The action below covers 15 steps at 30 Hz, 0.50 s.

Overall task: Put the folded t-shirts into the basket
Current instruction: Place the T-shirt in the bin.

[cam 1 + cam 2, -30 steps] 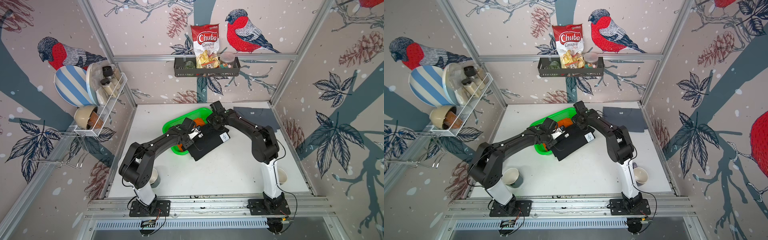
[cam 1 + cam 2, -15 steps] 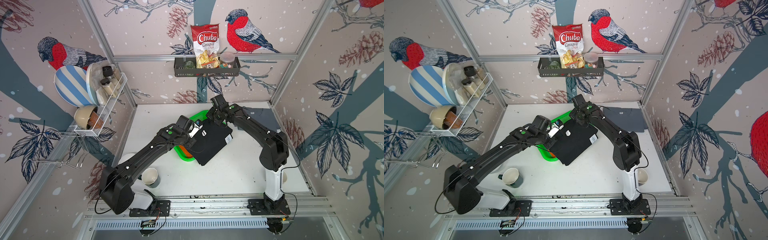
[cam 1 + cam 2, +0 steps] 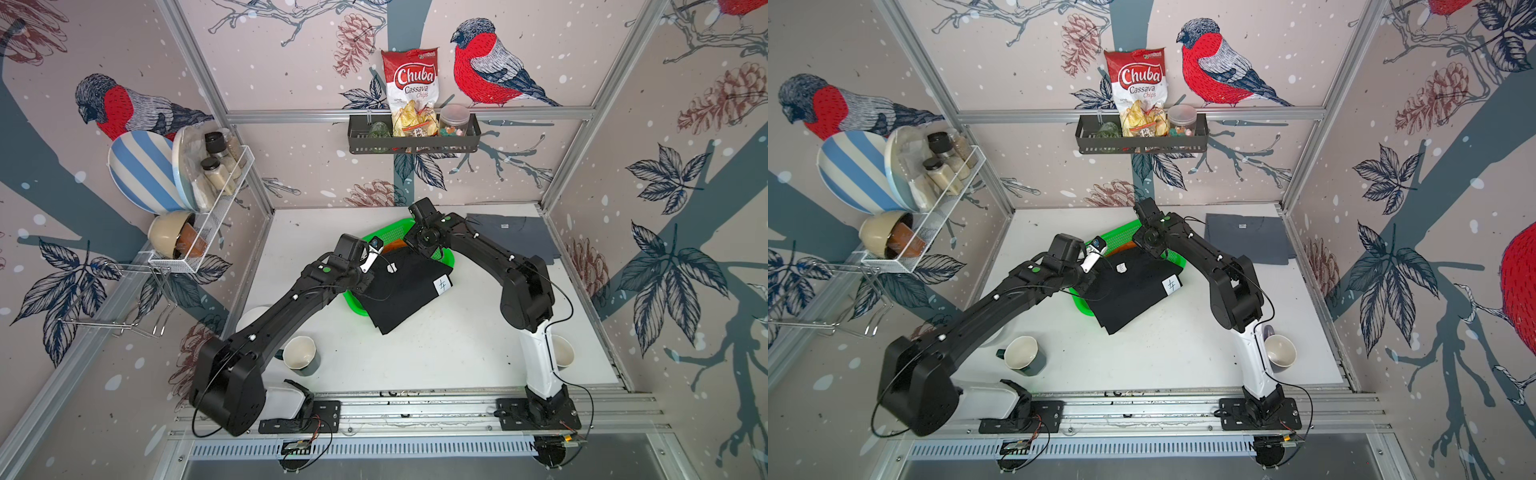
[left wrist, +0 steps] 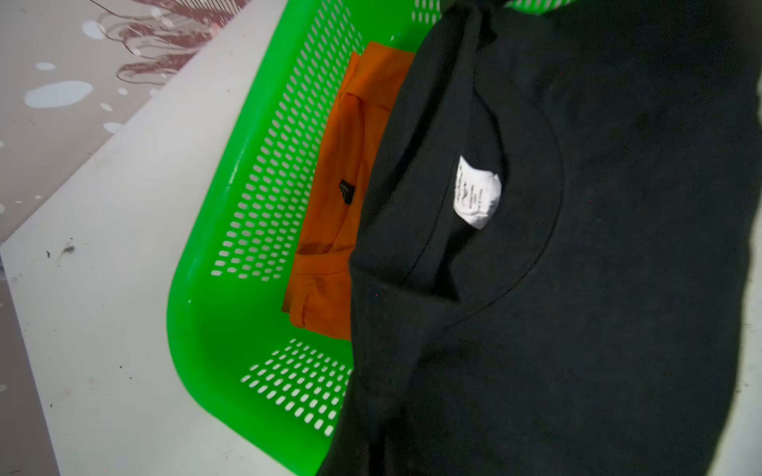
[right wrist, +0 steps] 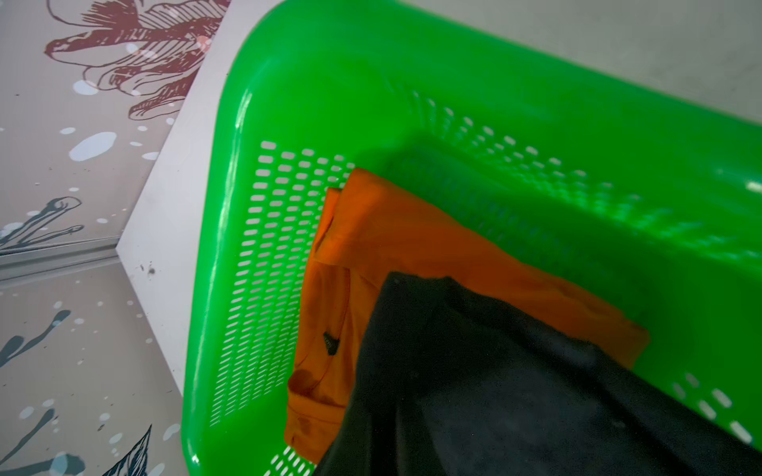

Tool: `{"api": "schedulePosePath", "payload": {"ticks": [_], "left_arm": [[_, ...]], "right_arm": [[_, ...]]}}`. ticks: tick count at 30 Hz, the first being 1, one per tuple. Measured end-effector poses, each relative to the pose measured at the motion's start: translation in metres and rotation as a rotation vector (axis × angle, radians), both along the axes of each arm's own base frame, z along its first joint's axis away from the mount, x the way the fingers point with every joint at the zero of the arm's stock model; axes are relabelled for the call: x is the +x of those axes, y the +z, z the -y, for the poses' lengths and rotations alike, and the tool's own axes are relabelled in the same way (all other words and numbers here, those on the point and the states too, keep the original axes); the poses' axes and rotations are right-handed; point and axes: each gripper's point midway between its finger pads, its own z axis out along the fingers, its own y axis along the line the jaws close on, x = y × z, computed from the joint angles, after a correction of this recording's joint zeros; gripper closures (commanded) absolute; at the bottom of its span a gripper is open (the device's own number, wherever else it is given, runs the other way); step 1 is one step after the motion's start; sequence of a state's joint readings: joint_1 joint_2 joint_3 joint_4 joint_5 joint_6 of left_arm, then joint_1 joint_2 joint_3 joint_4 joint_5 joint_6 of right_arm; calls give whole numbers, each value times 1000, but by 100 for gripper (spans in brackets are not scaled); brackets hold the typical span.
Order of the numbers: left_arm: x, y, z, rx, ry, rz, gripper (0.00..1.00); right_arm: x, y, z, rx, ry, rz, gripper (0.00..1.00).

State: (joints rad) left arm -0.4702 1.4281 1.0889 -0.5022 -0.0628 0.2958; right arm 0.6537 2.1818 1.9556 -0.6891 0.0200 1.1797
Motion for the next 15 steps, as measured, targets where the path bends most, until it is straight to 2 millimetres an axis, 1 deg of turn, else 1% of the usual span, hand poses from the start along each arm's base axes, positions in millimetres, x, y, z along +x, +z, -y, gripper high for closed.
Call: {"api": "schedulePosePath", "payload": {"ticks": [5,8,10,12,15], "left_arm": [[24,-34,4,67,-13,-61,100],[34,-55,7,105,-25,-102,100],[38,-64,7,122,-29,-108,100],[42,-67,6,132,-20,-95,100],[46,-59,2,142,-6,-48,100]], "right_arm": [[7,1,9,-21,-29,19,100],[13,8,10,-16,-39,37,100],[16,11,11,-8,-42,43,100],[17,13,10,4,-41,44,100],[21,20,7,29,-37,58,100]]}}
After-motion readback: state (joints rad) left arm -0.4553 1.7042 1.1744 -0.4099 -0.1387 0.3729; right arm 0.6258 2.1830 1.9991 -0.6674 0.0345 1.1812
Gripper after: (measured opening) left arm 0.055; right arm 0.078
